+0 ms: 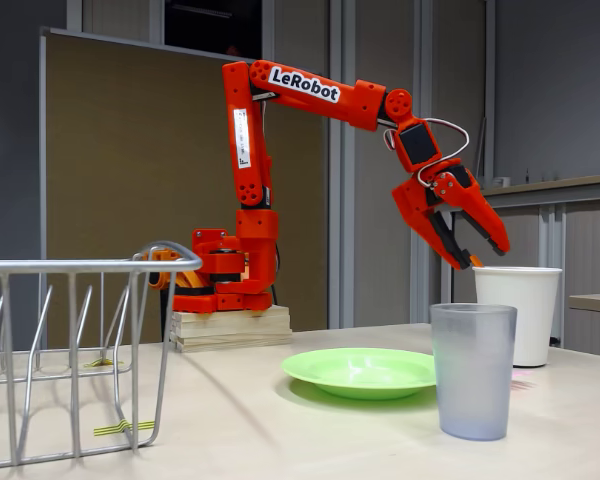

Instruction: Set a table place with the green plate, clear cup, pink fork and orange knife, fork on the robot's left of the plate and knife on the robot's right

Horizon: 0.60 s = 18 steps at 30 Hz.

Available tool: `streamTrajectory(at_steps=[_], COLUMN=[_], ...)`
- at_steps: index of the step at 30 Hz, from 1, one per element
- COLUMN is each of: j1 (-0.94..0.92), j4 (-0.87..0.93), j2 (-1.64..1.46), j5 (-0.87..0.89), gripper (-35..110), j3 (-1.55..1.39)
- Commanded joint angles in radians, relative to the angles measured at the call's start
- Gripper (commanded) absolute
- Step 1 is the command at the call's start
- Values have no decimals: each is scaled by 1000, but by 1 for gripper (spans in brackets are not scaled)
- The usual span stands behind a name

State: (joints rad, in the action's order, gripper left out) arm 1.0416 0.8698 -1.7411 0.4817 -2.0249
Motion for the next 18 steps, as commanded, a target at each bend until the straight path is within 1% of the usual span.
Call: streamTrajectory(at_steps=[1, 6, 15, 18], j1=[11, 8, -8, -11], j4=[9, 3, -51, -57], j2=[-32, -25, -29, -31], j5=[-5, -9, -37, -48], gripper=[22, 18, 15, 10], j3=[5, -5, -63, -66])
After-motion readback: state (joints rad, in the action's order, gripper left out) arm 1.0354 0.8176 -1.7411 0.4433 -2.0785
